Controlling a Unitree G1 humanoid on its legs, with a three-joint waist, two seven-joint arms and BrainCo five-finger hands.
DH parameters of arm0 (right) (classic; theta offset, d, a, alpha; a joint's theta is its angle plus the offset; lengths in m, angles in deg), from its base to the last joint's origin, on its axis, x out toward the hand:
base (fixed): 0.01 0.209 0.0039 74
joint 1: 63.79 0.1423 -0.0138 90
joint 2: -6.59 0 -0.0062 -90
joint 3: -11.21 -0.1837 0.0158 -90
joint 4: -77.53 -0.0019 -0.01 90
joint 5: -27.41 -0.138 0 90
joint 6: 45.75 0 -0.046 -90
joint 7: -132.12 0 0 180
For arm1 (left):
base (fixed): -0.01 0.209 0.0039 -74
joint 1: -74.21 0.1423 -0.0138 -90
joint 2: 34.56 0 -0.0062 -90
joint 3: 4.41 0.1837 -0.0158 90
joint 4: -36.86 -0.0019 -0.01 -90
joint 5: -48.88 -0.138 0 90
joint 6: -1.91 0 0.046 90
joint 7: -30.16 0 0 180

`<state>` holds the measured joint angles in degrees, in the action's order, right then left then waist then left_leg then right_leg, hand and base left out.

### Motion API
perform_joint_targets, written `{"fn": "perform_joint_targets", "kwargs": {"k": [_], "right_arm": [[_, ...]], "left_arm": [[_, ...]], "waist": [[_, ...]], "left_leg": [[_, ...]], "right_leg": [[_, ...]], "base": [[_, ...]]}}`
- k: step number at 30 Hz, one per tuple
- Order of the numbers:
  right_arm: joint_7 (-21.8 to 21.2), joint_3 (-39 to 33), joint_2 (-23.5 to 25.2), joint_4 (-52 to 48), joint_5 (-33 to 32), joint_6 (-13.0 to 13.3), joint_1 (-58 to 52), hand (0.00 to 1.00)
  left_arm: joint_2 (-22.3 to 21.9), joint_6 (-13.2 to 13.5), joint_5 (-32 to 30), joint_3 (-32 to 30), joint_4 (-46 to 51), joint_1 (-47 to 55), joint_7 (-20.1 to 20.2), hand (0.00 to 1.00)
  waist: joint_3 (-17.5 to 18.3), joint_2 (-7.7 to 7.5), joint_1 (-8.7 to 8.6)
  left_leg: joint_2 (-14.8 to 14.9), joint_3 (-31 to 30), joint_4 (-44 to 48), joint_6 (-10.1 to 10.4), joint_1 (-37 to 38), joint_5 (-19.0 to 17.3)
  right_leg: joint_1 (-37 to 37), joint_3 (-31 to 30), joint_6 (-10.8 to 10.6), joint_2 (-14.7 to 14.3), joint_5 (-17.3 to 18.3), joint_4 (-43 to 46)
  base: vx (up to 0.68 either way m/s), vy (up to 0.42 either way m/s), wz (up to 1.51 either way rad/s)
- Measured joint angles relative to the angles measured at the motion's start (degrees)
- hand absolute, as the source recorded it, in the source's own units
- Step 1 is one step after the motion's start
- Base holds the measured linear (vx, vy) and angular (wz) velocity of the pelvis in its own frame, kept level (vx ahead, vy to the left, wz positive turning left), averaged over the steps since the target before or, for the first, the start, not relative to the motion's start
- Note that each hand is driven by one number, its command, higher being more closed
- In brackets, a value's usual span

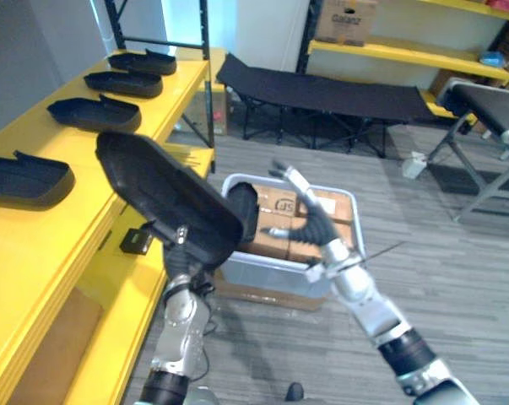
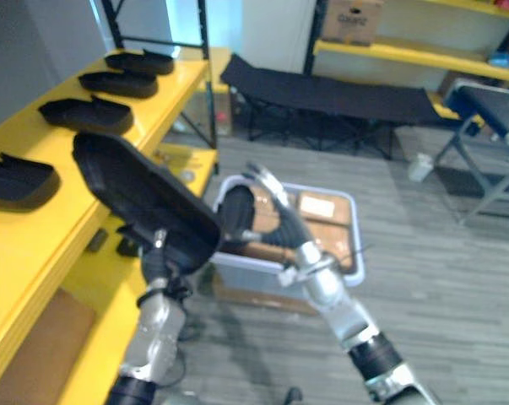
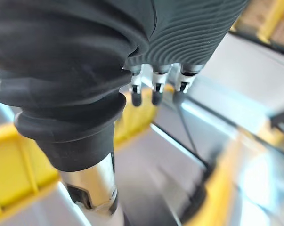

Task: Walk over and take plastic housings, then place them on the shelf

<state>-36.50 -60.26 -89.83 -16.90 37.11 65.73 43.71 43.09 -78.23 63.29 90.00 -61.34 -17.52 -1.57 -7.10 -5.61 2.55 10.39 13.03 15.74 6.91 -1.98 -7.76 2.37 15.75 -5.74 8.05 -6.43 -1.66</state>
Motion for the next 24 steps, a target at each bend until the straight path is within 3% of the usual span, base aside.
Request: {"fn": "perform_joint_targets", "kwargs": {"k": [3,5,9,12,16,21,24], "right_arm": [[-0.28,-7.32,-1.97,-3.89,-2.39,0.15,-1.19,0.00],[-0.54,-13.28,-2.34,-4.24,-5.06,0.26,-2.43,0.00],[-2.44,-17.23,-2.34,-4.22,-6.73,0.72,-6.42,0.00],[-2.71,-17.48,-2.26,-4.19,-7.46,0.77,-10.09,0.00],[-1.51,-24.14,3.51,-3.49,-11.37,0.76,-15.58,0.00],[-0.29,-25.78,11.58,2.45,-18.37,-3.94,-24.15,0.00],[-0.49,-25.82,16.15,7.45,-24.85,-4.43,-29.63,0.00]], "left_arm": [[0.34,0.52,-2.01,-4.36,0.03,-0.08,-1.44,1.00],[0.25,2.41,-2.00,-7.91,0.03,-0.03,-2.05,1.00],[0.17,4.70,-2.33,-12.52,0.39,0.09,-4.78,1.00],[-0.33,6.41,-6.60,-15.47,0.86,0.56,-7.80,1.00],[-3.00,9.48,-13.07,-17.38,9.85,4.24,-8.23,1.00],[-4.41,13.44,-21.83,-17.38,20.89,8.41,-7.77,1.00],[-4.42,13.81,-28.91,-16.72,23.36,11.20,-8.20,1.00]], "waist": [[0.18,-0.26,-0.40],[0.25,-0.36,-0.64],[0.47,-0.15,-1.47],[0.61,0.06,-1.91],[1.09,0.88,-2.33],[2.05,2.85,-3.12],[2.48,4.10,-3.49]], "left_leg": [[0.19,0.21,0.76,-0.02,0.18,-0.71],[0.18,1.13,0.64,-0.06,0.71,-0.92],[0.07,1.99,0.34,0.00,1.21,-1.12],[0.05,2.99,-0.69,0.01,2.06,-1.10],[-0.18,3.22,-1.37,0.02,2.23,-1.07],[-0.64,3.34,-2.35,-0.01,2.50,-1.06],[-1.25,3.56,-3.36,-0.06,3.00,-0.98]], "right_leg": [[0.64,-0.25,-0.10,-0.10,-0.09,-0.16],[0.68,-0.98,-0.21,-0.06,-0.19,-0.23],[0.67,-1.89,-0.37,0.02,-0.50,-0.81],[0.63,-2.66,-0.37,-0.03,-0.53,-0.98],[0.27,-3.03,-0.39,0.02,-0.52,-1.01],[0.15,-3.19,-0.46,0.31,-0.45,-1.04],[0.17,-3.34,-0.70,0.79,-0.17,-1.05]], "base": [[0.02,0.016,-0.04],[0.01,0.035,-0.14],[0.01,0.016,-0.13],[0.00,0.009,-0.13],[0.01,0.005,-0.03],[0.00,0.004,-0.01],[-0.03,0.013,-0.01]]}}
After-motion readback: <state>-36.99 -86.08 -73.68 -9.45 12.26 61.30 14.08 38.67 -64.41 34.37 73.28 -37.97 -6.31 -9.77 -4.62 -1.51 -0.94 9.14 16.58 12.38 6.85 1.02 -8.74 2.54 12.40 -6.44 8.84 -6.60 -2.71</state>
